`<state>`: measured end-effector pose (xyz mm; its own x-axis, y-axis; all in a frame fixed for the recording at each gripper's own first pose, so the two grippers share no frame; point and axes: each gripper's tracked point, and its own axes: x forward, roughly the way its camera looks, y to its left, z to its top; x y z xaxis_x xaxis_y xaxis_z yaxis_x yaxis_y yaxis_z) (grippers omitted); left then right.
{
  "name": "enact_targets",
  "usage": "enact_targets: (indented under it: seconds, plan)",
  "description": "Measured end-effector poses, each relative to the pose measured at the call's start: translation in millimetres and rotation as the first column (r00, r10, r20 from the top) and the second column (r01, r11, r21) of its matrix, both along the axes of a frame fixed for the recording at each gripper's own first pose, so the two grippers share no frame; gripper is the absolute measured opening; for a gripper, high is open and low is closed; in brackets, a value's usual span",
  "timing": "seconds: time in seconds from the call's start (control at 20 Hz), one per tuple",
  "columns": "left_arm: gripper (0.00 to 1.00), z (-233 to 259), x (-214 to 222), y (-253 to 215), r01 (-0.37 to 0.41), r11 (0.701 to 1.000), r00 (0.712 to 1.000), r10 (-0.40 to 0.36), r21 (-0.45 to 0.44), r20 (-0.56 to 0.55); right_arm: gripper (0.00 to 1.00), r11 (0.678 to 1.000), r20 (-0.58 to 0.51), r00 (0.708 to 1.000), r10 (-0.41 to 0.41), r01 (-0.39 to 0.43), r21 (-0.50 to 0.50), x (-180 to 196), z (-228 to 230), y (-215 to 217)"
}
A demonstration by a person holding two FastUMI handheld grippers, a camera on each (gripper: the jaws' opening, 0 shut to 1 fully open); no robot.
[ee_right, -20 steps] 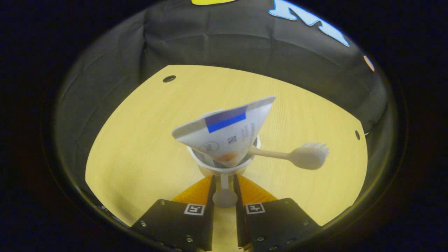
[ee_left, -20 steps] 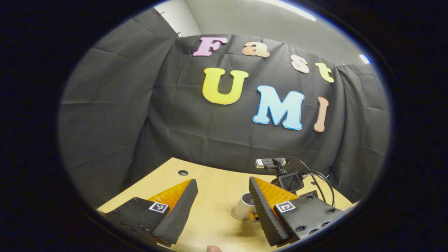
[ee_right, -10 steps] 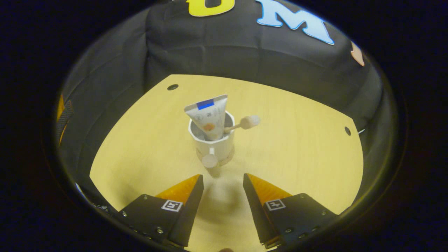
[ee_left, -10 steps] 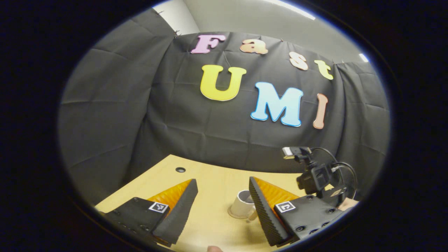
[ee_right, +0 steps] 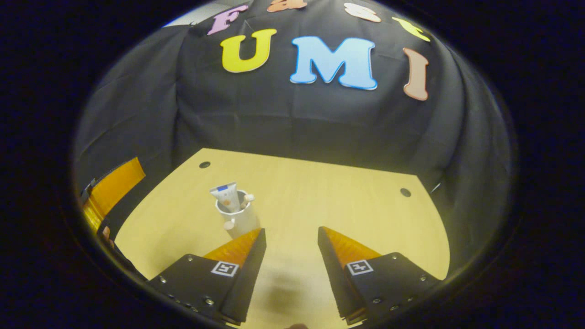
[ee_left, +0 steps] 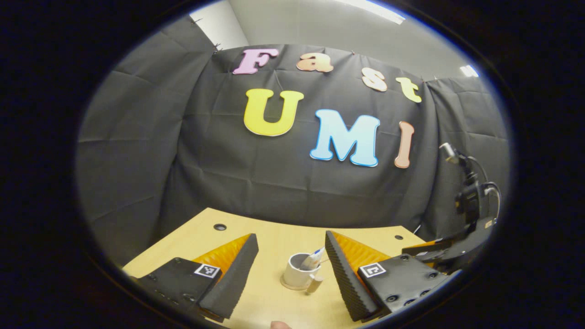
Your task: Put the toothbrush and toothpaste on the desktop into the cup, then pick up the cup and place it on the coaster on the desktop.
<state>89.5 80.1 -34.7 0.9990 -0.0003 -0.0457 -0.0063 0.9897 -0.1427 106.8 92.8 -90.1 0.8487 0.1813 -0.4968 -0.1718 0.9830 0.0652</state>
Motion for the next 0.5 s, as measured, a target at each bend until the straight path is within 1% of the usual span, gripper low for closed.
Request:
enact_targets:
  seconds: [0.15,0.2,0.35,0.4,0.45,0.5]
  plan:
    - [0.91,9.9,2.1,-21.0,0.017,1.0,1.0,-0.017,0.005,0.018,0.71,0.999,0.107,0.993,-0.045,0.045,0.001,-11.1,26.4,-29.4]
    - [0.95,13.1,2.9,-28.2,0.021,1.0,1.0,-0.021,0.007,0.023,0.7,0.998,0.142,0.988,-0.057,0.057,0.008,-13.4,34.6,-38.1]
    - [0.95,21.5,1.3,-49.1,0.027,0.999,0.999,-0.028,0.018,0.041,0.7,0.997,0.222,0.972,-0.081,0.08,0.013,-24.4,49.9,-58.8]
    - [0.91,26.1,-1.3,-56.5,0.029,0.999,0.998,-0.031,0.022,0.051,0.71,0.996,0.243,0.966,-0.084,0.084,0.012,-29.0,53.9,-64.8]
    - [0.95,30.2,-3.7,-64.2,0.029,0.999,0.997,-0.031,0.026,0.064,0.71,0.996,0.265,0.961,-0.084,0.084,0.013,-33.3,56.4,-70.3]
    - [0.95,34.2,-4.8,-68.6,0.026,0.999,0.997,-0.028,0.028,0.075,0.7,0.996,0.287,0.954,-0.085,0.084,0.015,-37.2,61.0,-76.1]
